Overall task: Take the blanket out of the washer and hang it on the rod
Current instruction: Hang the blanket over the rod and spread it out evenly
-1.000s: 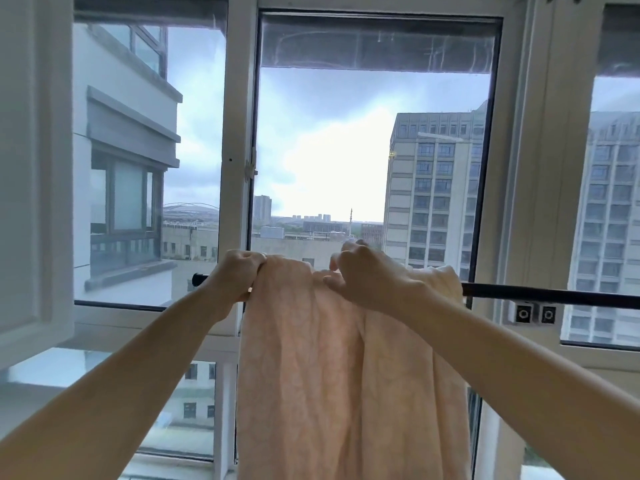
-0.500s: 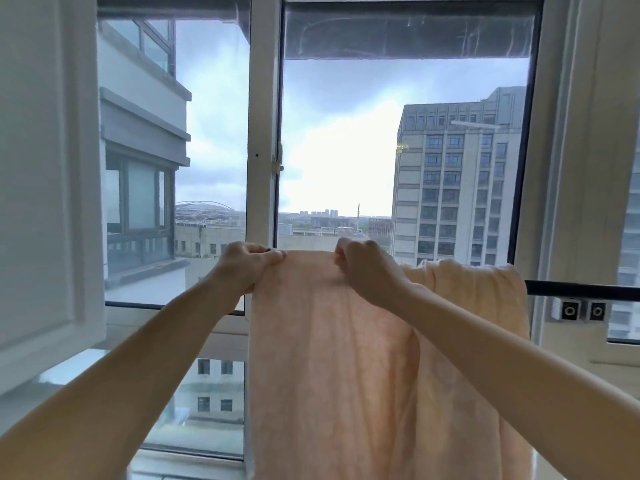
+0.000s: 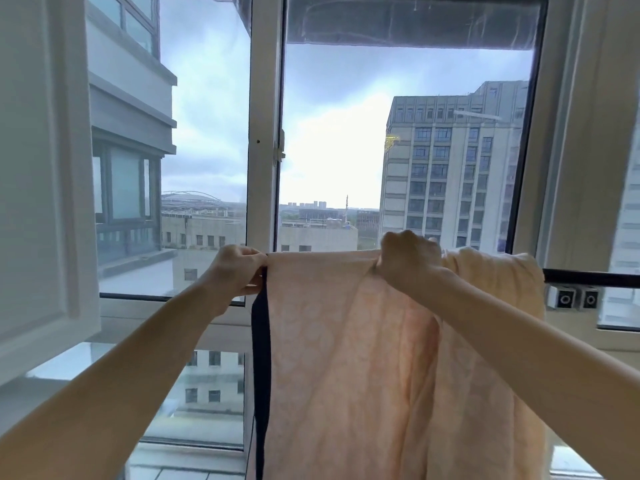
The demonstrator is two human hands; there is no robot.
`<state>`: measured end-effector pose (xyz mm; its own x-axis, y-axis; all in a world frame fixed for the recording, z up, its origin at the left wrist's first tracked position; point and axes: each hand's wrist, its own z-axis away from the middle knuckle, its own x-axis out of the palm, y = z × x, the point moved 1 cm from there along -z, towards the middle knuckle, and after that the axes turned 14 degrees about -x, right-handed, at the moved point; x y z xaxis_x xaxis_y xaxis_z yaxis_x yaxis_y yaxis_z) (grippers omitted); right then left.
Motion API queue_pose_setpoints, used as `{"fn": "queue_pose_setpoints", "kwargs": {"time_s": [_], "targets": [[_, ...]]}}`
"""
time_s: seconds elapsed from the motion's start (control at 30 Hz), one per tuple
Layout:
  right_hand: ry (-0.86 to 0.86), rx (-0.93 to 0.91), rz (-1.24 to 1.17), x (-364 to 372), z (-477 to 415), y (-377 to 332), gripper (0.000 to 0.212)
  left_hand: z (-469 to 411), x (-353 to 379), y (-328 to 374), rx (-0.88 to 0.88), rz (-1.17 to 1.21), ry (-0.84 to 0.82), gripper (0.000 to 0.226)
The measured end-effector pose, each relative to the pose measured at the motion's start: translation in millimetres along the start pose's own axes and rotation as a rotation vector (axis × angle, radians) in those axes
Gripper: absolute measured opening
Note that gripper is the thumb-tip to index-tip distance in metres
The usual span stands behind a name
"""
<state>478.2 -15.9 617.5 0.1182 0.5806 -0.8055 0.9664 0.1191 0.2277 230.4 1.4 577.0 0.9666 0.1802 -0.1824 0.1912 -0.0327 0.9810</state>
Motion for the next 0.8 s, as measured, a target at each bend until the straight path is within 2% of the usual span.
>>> {"fn": "queue_pose_setpoints", "kwargs": {"time_s": [0.1, 0.27, 0.37, 0.47, 0.53, 0.67, 0.8], "targets": [[-0.055, 0.075, 0.067, -3, 0, 3, 0.015, 1, 1, -3, 0.044, 0.006, -0.015, 0.010], [-0.062, 0.089, 0.104, -10, 7, 13, 0.017, 1, 10, -5, 0.153, -0.084, 0.048, 0.025], [-0.008, -0.015, 0.089, -8, 12, 10, 0.018, 4, 15, -9, 0.352, -0.295, 0.271, 0.027], [0.090, -0.136, 0.013, -3, 18, 0, 0.016, 9, 17, -14, 0.462, -0.338, 0.403, 0.025], [0.163, -0.208, -0.017, 3, 21, -9, 0.012, 10, 15, -18, 0.452, -0.259, 0.435, 0.024], [0.255, -0.393, -0.117, 14, 16, -33, 0.027, 8, 12, -18, 0.438, -0.132, 0.433, 0.014], [0.282, -0.456, -0.191, 18, 5, -52, 0.015, 7, 11, -14, 0.495, -0.159, 0.385, 0.009]]}}
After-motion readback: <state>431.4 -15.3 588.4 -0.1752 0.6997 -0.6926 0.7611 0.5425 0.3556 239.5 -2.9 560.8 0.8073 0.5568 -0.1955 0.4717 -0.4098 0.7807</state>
